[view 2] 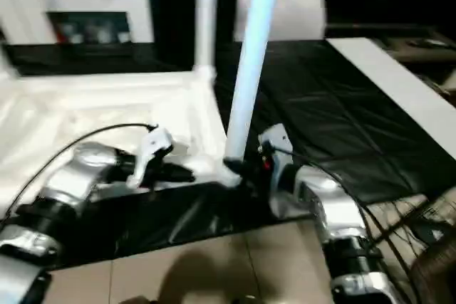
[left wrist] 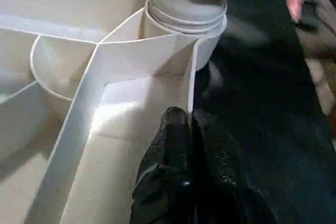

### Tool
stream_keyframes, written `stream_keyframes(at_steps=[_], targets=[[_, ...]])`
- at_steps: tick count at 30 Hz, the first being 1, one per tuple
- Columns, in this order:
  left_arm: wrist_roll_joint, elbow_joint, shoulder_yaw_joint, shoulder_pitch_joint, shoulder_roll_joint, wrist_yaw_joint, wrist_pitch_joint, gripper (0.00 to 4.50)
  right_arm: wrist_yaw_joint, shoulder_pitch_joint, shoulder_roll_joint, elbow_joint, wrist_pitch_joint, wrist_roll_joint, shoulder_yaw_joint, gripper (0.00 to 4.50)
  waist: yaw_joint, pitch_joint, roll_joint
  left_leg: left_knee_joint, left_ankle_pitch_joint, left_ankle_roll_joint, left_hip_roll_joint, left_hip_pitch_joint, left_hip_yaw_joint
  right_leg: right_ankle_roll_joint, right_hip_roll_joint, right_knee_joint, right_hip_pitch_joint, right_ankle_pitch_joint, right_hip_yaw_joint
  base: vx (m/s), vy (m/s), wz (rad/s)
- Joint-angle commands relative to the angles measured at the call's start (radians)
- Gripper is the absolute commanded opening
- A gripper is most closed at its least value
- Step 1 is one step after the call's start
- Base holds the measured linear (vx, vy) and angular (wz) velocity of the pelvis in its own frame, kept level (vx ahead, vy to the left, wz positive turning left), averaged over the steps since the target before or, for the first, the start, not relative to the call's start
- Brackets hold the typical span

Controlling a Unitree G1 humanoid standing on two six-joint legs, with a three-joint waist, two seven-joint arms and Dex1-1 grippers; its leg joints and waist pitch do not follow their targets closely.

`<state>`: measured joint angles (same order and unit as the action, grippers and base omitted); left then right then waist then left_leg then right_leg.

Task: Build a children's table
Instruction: Rotate leg to tighten

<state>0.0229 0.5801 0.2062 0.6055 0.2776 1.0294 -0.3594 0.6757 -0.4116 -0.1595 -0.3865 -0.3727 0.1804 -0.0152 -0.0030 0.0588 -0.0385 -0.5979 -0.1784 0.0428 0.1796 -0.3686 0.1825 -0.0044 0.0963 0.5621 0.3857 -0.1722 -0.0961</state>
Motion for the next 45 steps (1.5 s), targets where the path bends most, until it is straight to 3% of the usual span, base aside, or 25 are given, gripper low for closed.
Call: stream_keyframes(at_steps=[1, 2, 3, 4, 5, 6, 7, 8, 9, 10, 11, 12, 13, 14, 15, 17, 18, 19, 23, 29, 33, 40, 43, 45], targets=[[0.061, -0.018, -0.07, 0.082, -0.117, -0.17, -0.017, 0.0, -0.075, -0.028, 0.124, -0.057, -0.068, 0.022, -0.068, 1.95, -0.019, -0.042, 0.021, 0.09, -0.654, 0.075, 0.057, 0.047, -0.057, -0.049, 0.058, -0.117, -0.011, -0.685, -0.016, -0.058, 0.035, -0.09], [0.06, -0.015, -0.084, 0.09, -0.135, -0.21, -0.025, 0.0, -0.116, -0.044, 0.148, -0.077, -0.07, 0.021, -0.054, 1.95, -0.03, -0.04, 0.026, 0.105, -0.708, 0.083, 0.063, 0.044, -0.066, -0.046, 0.048, -0.114, -0.024, -0.641, -0.035, -0.105, 0.039, -0.09], [0.06, -0.005, -0.102, 0.1, -0.154, -0.263, -0.025, 0.0, -0.158, -0.06, 0.173, -0.097, -0.071, 0.022, -0.038, 1.95, -0.021, -0.034, 0.048, 0.199, -0.842, 0.109, 0.102, -0.025, -0.064, -0.082, 0.017, 0.045, -0.102, -0.395, -0.035, -0.105, 0.039, -0.09], [0.06, 0.0, -0.111, 0.105, -0.163, -0.286, -0.025, 0.0, -0.183, -0.07, 0.185, -0.109, -0.074, 0.021, -0.029, 1.95, 0.043, -0.032, 0.052, 0.25, -0.903, 0.111, 0.087, -0.074, 0.01, -0.077, -0.02, 0.146, -0.11, -0.17, -0.045, -0.083, 0.004, 0.11], [0.058, 0.007, -0.126, 0.114, -0.181, -0.335, -0.021, 0.0, -0.231, -0.087, 0.208, -0.132, -0.07, 0.013, -0.016, 1.95, 0.047, -0.037, 0.036, 0.247, -0.843, 0.084, 0.083, -0.046, 0.026, -0.065, -0.021, 0.153, -0.086, -0.182, -0.012, 0.042, -0.084, 0.14], [0.057, 0.007, -0.129, 0.116, -0.185, -0.348, -0.017, 0.0, -0.24, -0.091, 0.213, -0.137, -0.06, 0.008, -0.015, 1.95, 0.025, -0.067, -0.055, 0.074, -0.548, 0.087, 0.033, 0.066, 0.004, -0.008, 0.065, 0.0, 0.009, -0.655, 0.071, 0.042, -0.084, 0.14], [0.054, 0.008, -0.134, 0.118, -0.193, -0.368, -0.01, 0.0, -0.256, -0.095, 0.222, -0.145, -0.044, 0.0, -0.013, 1.95, 0.043, -0.064, -0.054, -0.066, -0.19, 0.011, -0.003, 0.042, -0.027, 0.012, 0.147, -0.104, 0.027, -0.992, 0.125, 0.113, -0.109, -0.17], [0.05, 0.001, -0.136, 0.117, -0.198, -0.377, -0.016, 0.0, -0.266, -0.095, 0.229, -0.144, -0.034, -0.012, -0.012, 1.95, 0.053, -0.065, -0.043, -0.054, -0.101, -0.017, -0.006, -0.022, -0.05, -0.007, 0.161, -0.079, -0.038, -0.924, 0.139, 0.132, -0.054, -0.2], [0.046, -0.004, -0.131, 0.114, -0.197, -0.372, -0.015, 0.0, -0.254, -0.091, 0.23, -0.14, -0.014, -0.012, -0.011, 2.3, 0.077, -0.075, -0.009, 0.033, 0.029, 0.001, 0.03, -0.045, -0.052, -0.058, 0.107, -0.026, -0.058, -0.578, 0.09, 0.132, -0.054, -0.2], [0.044, -0.006, -0.13, 0.113, -0.197, -0.37, -0.014, 0.0, -0.249, -0.089, 0.231, -0.138, -0.006, -0.011, -0.011, 2.51, 0.058, -0.079, -0.007, 0.048, 0.015, -0.016, 0.045, -0.009, -0.042, -0.12, 0.044, 0.013, -0.019, -0.247, 0.071, 0.099, -0.029, -0.03], [0.041, -0.012, -0.124, 0.109, -0.194, -0.362, -0.015, 0.0, -0.249, -0.085, 0.229, -0.134, 0.003, -0.012, -0.01, 2.65, 0.052, -0.081, -0.001, 0.047, 0.029, -0.022, 0.046, -0.009, -0.043, -0.162, 0.04, 0.026, -0.026, -0.112, 0.072, 0.0, 0.0, 0.0], [0.039, -0.016, -0.12, 0.105, -0.19, -0.355, -0.014, 0.0, -0.245, -0.081, 0.225, -0.129, 0.009, -0.015, -0.012, 2.71, 0.05, -0.078, -0.001, 0.05, 0.008, -0.046, 0.042, -0.014, -0.038, -0.217, 0.043, 0.026, -0.035, 0.005, 0.07, 0.0, 0.0, 0.0], [0.036, -0.026, -0.113, 0.097, -0.183, -0.34, -0.01, 0.0, -0.243, -0.071, 0.216, -0.12, 0.02, -0.022, -0.012, 2.71, 0.048, -0.078, -0.001, 0.053, -0.039, -0.068, 0.037, -0.013, -0.032, -0.243, 0.047, 0.019, -0.042, 0.015, 0.07, 0.0, 0.0, 0.0], [0.036, -0.033, -0.109, 0.092, -0.176, -0.326, -0.008, 0.0, -0.239, -0.064, 0.207, -0.114, 0.033, -0.029, -0.013, 2.71, 0.048, -0.078, -0.002, 0.054, -0.054, -0.074, 0.035, -0.016, -0.031, -0.246, 0.05, 0.016, -0.048, 0.003, 0.069, 0.0, 0.0, 0.0], [0.036, -0.036, -0.107, 0.089, -0.173, -0.317, -0.006, 0.0, -0.236, -0.06, 0.202, -0.111, 0.042, -0.033, -0.014, 3.05, 0.043, -0.077, -0.002, 0.058, -0.085, -0.076, 0.037, -0.019, -0.031, -0.241, 0.053, 0.007, -0.052, -0.046, 0.066, 0.0, 0.0, 0.0], [0.036, -0.036, -0.107, 0.089, -0.173, -0.317, -0.006, 0.0, -0.236, -0.06, 0.202, -0.111, 0.042, -0.033, -0.014, 3.11, 0.037, -0.082, 0.005, 0.059, -0.074, -0.077, 0.046, -0.011, -0.031, -0.256, 0.056, 0.005, -0.051, -0.045, 0.069, 0.0, 0.0, 0.0], [0.034, -0.054, -0.091, 0.069, -0.144, -0.271, 0.01, 0.0, -0.191, -0.031, 0.153, -0.077, 0.077, -0.038, -0.021, 3.13, 0.036, -0.082, 0.0, 0.058, -0.05, -0.078, 0.047, -0.012, -0.03, -0.263, 0.049, 0.011, -0.05, 0.003, 0.071, 0.0, 0.0, 0.0], [0.033, -0.063, -0.082, 0.058, -0.127, -0.244, 0.023, 0.0, -0.164, -0.015, 0.127, -0.055, 0.089, -0.036, -0.023, 3.35, 0.04, -0.078, 0.004, 0.058, -0.052, -0.084, 0.049, -0.007, -0.025, -0.266, 0.05, 0.01, -0.046, 0.013, 0.074, 0.0, 0.0, 0.0], [0.032, -0.101, -0.043, 0.014, -0.06, -0.125, 0.061, 0.0, -0.04, 0.029, 0.038, 0.023, 0.11, -0.005, 0.0, 3.6, 0.045, -0.076, -0.003, 0.057, -0.055, -0.106, 0.049, -0.006, -0.02, -0.265, 0.051, 0.009, -0.048, 0.027, 0.079, 0.0, 0.0, 0.0], [0.039, -0.133, 0.007, -0.028, 0.03, 0.046, 0.12, 0.0, 0.138, 0.054, -0.098, 0.102, 0.123, 0.038, 0.005, 4.04, 0.054, -0.069, -0.001, 0.062, -0.118, -0.076, 0.055, 0.002, -0.018, -0.25, 0.052, -0.001, -0.04, -0.094, 0.082, 0.0, 0.0, 0.0], [0.031, -0.128, 0.056, -0.045, 0.113, 0.199, 0.195, 0.0, 0.304, 0.063, -0.217, 0.15, 0.119, 0.069, -0.023, 4.45, 0.06, -0.07, -0.002, 0.061, -0.115, -0.074, 0.054, 0.004, -0.017, -0.251, 0.05, 0.002, -0.039, -0.071, 0.083, 0.0, 0.0, 0.0], [0.021, -0.095, 0.106, -0.039, 0.173, 0.365, 0.294, 0.0, 0.482, 0.046, -0.299, 0.14, 0.154, 0.048, -0.097, 4.45, 0.065, -0.066, -0.004, 0.064, -0.165, -0.054, 0.055, 0.004, -0.017, -0.245, 0.053, -0.006, -0.037, -0.156, 0.082, 0.0, 0.0, 0.0], [0.03, -0.093, 0.126, -0.034, 0.183, 0.419, 0.316, 0.0, 0.545, 0.029, -0.303, 0.113, 0.167, 0.06, -0.123, 4.45, 0.067, -0.068, -0.007, 0.065, -0.16, -0.051, 0.057, 0.005, -0.018, -0.251, 0.054, -0.003, -0.036, -0.146, 0.081, 0.0, 0.0, 0.0], [0.033, -0.096, 0.136, -0.032, 0.187, 0.443, 0.322, 0.0, 0.568, 0.016, -0.301, 0.095, 0.169, 0.067, -0.133, 4.11, 0.069, -0.068, -0.007, 0.065, -0.158, -0.05, 0.058, 0.005, -0.018, -0.254, 0.055, -0.003, -0.036, -0.153, 0.08, 0.0, 0.0, 0.0]])
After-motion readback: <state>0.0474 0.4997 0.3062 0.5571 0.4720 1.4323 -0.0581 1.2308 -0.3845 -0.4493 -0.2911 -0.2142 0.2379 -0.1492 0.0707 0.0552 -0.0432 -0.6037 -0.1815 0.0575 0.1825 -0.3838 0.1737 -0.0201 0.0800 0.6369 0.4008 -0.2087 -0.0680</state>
